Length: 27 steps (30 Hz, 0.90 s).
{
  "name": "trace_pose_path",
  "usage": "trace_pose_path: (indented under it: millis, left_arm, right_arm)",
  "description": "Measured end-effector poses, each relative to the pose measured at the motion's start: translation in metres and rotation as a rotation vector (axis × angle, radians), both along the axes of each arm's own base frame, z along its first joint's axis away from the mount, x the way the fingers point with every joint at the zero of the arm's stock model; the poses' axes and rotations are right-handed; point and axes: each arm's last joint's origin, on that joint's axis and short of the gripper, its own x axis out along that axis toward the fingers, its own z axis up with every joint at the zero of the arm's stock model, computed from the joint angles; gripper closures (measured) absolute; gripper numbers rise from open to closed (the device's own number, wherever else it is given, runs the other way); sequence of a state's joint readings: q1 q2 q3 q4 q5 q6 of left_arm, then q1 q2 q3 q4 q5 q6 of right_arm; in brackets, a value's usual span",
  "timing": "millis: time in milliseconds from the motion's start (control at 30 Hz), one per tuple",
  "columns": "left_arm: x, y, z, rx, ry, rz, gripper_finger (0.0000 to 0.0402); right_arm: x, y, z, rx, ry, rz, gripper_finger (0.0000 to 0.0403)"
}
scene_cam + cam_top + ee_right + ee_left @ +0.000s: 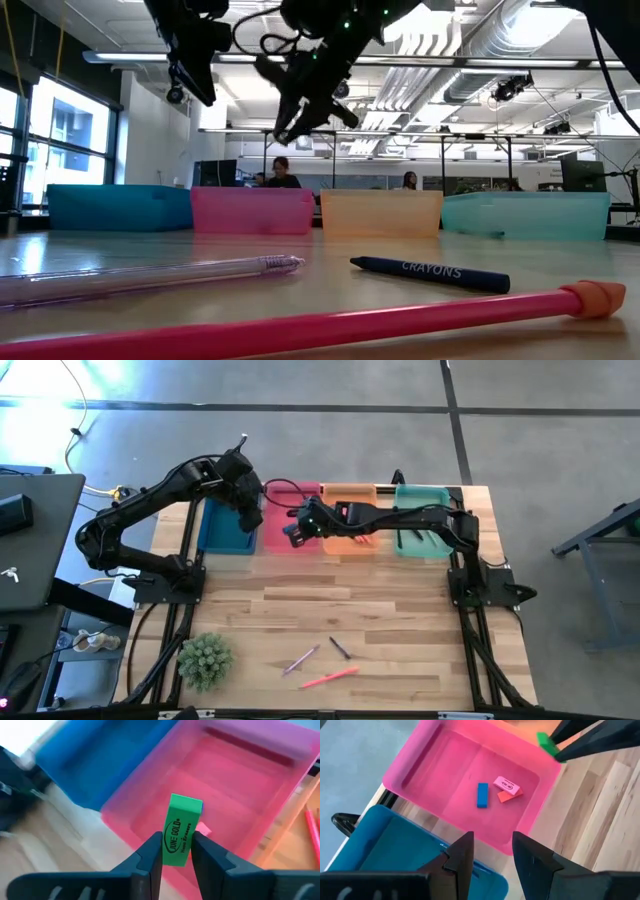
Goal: Sort crayons/erasers/pens/pencils in bins
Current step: Put the green eraser into the pink bin
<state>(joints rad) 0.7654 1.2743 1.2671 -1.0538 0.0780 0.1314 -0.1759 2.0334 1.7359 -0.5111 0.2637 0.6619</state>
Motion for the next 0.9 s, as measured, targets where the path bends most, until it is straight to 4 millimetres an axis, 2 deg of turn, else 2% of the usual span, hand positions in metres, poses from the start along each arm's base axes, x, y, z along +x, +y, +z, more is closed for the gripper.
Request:
trace_pose_path:
  millis: [133,400,733,900]
  left_arm:
    - [0.000,0.000,0.000,0.000,0.000,0.001,0.0280]
    - [0.000,0.000,0.000,-0.009,-0.006,0.022,0.0280]
    - [0.000,0.000,-0.001,-0.010,-0.005,0.025,0.0280]
    - [0.001,0.001,-0.001,-0.020,-0.010,0.045,0.0279]
  right_arm:
    - [0.008,-0.001,-0.024,-0.008,0.064,0.036,0.0320]
    - [0.011,-0.001,-0.048,0.026,0.148,0.075,0.0320]
    - [0.008,-0.009,-0.051,0.043,0.176,0.065,0.0319]
    - [0.006,-0.012,-0.052,0.074,0.176,0.077,0.0289]
